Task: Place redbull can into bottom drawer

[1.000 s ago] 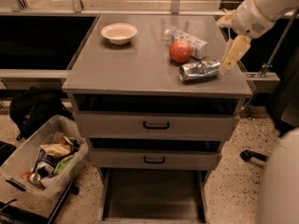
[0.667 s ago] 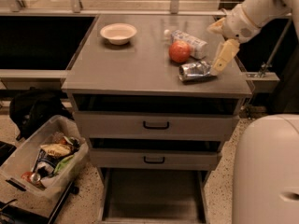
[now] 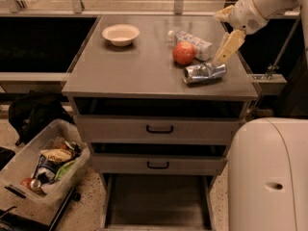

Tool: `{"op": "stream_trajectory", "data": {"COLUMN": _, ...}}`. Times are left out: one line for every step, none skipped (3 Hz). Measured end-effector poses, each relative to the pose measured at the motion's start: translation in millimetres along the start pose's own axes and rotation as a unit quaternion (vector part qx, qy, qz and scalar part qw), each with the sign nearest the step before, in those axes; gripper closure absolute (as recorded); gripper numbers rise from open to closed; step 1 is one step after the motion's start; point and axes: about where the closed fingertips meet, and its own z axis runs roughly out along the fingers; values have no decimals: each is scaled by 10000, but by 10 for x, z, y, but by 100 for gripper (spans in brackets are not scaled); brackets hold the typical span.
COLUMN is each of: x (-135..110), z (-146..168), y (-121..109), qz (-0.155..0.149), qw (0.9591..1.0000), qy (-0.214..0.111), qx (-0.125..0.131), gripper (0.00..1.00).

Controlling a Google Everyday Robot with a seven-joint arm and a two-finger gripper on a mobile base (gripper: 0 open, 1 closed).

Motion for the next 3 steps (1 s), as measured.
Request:
{"op": "stream_trajectory", "data": {"x": 0, "z": 0, "y": 0, "qz": 0, "qw": 10000, "qy": 0, "qx": 0, "gripper": 0}}
{"op": "stream_trajectory", "data": {"x": 72, "z": 214, "y": 120, "qz": 106, "qw": 9989, "qy": 296, "qx": -335, "gripper": 0}}
{"op": "stream_trajectory", "data": {"x": 165, "z": 360, "y": 367, "qz": 250, "qw": 9952, "qy": 617, "qx": -718, "gripper": 0}}
